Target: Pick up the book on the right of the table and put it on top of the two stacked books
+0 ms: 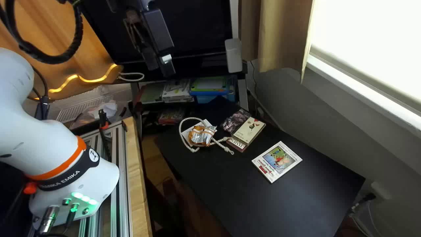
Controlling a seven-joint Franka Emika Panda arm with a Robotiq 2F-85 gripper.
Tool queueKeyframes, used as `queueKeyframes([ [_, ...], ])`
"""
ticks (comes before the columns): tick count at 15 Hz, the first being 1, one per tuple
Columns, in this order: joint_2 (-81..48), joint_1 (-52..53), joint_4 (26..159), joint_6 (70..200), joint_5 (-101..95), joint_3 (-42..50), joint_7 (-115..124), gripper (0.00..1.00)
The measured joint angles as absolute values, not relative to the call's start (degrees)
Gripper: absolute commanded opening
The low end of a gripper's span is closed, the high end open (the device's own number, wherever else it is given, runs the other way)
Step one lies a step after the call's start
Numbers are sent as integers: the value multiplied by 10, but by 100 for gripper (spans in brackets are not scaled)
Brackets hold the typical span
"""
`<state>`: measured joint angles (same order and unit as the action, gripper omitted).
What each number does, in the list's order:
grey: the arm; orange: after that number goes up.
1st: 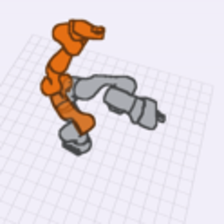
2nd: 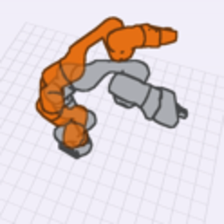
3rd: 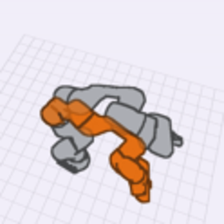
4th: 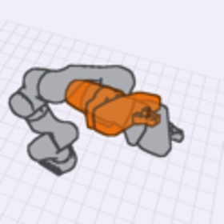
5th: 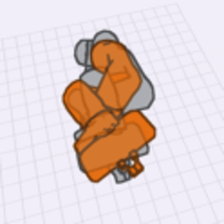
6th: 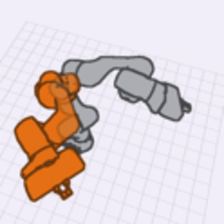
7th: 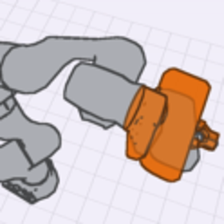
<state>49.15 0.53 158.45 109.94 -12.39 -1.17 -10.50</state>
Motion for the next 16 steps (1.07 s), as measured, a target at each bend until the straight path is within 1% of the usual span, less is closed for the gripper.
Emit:
queueKeyframes([
  [3,487,5,1603,1099,-124,-12,-105,100],
  [10,481,6,1597,1099,-124,-9,-105,100],
  [12,457,6,1585,1097,-116,21,-134,100],
  [16,366,5,1553,1136,-102,138,-253,100],
])
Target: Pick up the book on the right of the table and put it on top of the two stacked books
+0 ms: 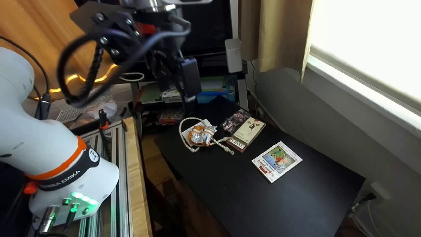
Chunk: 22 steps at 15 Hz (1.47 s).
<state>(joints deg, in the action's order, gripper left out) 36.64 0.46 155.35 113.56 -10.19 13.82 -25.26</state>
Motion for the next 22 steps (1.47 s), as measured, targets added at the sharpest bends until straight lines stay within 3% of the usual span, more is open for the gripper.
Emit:
queueKeyframes([
  [4,260,9,1499,1157,-38,202,-352,100],
  [18,226,3,1480,1157,-30,187,-347,100],
  [22,144,-17,1466,1235,11,183,-281,100],
])
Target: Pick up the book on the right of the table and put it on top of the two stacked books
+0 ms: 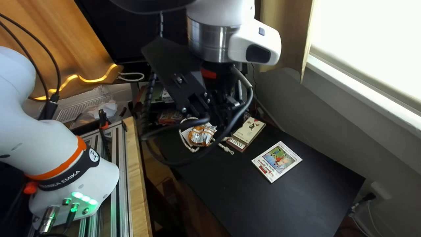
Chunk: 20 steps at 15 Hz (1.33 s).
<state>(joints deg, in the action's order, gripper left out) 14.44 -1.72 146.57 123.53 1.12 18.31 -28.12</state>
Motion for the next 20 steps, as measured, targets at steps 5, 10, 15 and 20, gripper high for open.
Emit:
queueKeyframes([
  [5,-37,-28,1419,1366,93,153,-200,100],
  [10,-204,-41,1324,1457,140,82,-137,100],
  [15,-327,-64,1245,1499,140,36,-115,100],
  [20,-403,-70,1193,1499,129,25,-115,100],
])
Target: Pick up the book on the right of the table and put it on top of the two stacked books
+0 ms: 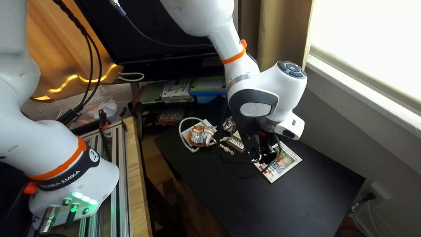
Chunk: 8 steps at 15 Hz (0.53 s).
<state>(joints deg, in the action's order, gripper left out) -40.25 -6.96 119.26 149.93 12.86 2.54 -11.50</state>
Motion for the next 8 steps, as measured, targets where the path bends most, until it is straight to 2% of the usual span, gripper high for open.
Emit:
queueKeyframes([
  [8,-427,-84,1174,1496,125,21,-114,100],
])
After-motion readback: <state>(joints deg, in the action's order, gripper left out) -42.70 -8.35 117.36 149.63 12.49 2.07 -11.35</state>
